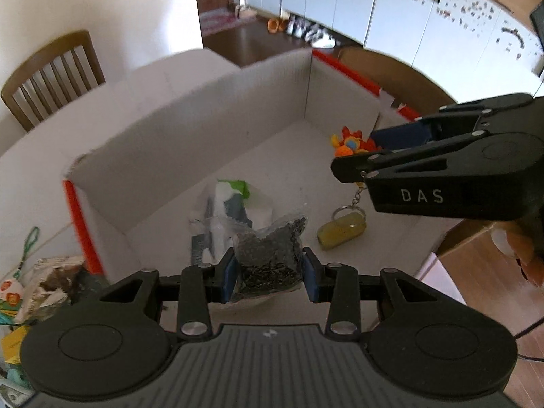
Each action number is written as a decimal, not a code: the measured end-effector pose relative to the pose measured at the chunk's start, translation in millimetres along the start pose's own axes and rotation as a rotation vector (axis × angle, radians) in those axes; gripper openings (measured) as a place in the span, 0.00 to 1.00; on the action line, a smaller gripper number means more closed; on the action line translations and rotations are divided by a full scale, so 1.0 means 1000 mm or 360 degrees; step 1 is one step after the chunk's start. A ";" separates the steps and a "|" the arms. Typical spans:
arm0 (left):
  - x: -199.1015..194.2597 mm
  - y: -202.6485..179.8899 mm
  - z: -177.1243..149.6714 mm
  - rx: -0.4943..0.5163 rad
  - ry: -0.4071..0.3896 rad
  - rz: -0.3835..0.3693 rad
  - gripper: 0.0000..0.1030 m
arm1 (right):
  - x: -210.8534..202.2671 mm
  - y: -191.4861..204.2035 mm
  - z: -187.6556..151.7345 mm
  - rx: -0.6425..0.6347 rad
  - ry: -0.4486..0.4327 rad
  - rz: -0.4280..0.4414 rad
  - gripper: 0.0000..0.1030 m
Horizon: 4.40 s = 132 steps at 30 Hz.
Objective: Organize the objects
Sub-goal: 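Carry both held items into the red box and open both tools, then withdraw both tools from the box back over the table, then grasp the pale blue gear toy with the right tool while the left tool grasps the cartoon face pouch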
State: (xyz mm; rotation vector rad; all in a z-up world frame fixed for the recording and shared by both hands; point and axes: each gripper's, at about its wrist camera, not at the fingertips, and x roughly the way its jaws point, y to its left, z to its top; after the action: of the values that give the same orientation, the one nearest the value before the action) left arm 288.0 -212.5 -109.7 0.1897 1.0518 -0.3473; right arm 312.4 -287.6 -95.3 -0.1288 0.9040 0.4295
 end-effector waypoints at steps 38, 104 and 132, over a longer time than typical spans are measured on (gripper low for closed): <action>-0.020 0.019 -0.012 -0.0130 -0.0028 -0.0092 0.66 | -0.003 0.008 0.004 -0.0001 0.0074 0.0056 0.50; -0.133 0.272 -0.244 -0.0384 -0.0456 0.0313 1.00 | -0.016 0.296 -0.012 -0.0146 0.0000 0.0468 0.89; -0.095 0.301 -0.263 -0.0383 -0.0351 0.0217 1.00 | 0.084 0.378 -0.001 -0.0440 0.0331 0.0627 0.66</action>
State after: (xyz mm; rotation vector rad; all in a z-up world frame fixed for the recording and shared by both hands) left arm 142.1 168.4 -157.9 0.0063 0.8490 -0.1135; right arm 200.7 81.1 -135.2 -0.2531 1.0748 0.9214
